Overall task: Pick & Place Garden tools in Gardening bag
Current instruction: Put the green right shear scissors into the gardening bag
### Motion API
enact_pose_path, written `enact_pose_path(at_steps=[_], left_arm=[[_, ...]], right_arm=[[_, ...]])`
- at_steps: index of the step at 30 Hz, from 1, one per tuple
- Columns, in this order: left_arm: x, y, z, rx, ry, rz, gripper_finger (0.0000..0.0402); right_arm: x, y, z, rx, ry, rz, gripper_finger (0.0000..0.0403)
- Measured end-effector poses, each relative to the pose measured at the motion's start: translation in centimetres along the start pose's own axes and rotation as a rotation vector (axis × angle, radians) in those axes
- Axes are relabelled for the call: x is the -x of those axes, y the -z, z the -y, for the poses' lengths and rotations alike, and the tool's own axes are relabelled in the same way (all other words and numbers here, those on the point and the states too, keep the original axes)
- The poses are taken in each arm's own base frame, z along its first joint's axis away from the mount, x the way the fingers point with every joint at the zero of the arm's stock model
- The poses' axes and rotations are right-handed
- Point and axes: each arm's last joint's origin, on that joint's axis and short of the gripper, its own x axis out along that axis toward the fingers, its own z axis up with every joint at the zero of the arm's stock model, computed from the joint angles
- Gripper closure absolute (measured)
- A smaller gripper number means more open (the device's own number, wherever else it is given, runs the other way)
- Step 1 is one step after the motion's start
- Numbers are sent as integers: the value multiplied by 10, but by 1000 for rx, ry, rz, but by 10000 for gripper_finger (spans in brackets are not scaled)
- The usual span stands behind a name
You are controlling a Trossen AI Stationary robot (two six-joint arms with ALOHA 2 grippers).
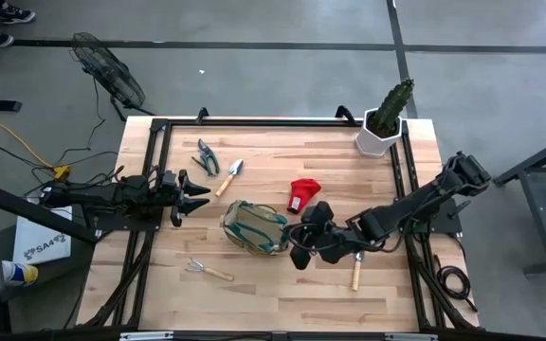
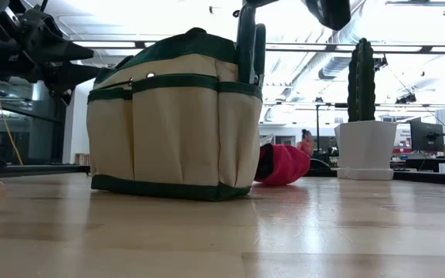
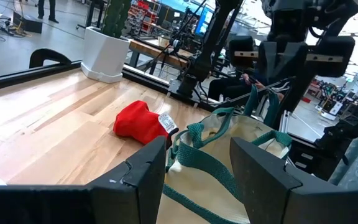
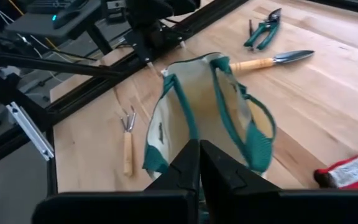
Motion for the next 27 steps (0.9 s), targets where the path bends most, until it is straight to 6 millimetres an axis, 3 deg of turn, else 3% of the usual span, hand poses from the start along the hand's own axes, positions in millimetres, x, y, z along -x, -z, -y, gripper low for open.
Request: enact_pose_path(at_steps=[11,27], left_arm=[[0,0,0,0,0,0,227],[0,-1,-2,0,-73,32,227]], right_arm=[[-11,11,-2,-6,-8,-41,400],[-16,8,-2,-42,14,16,399]])
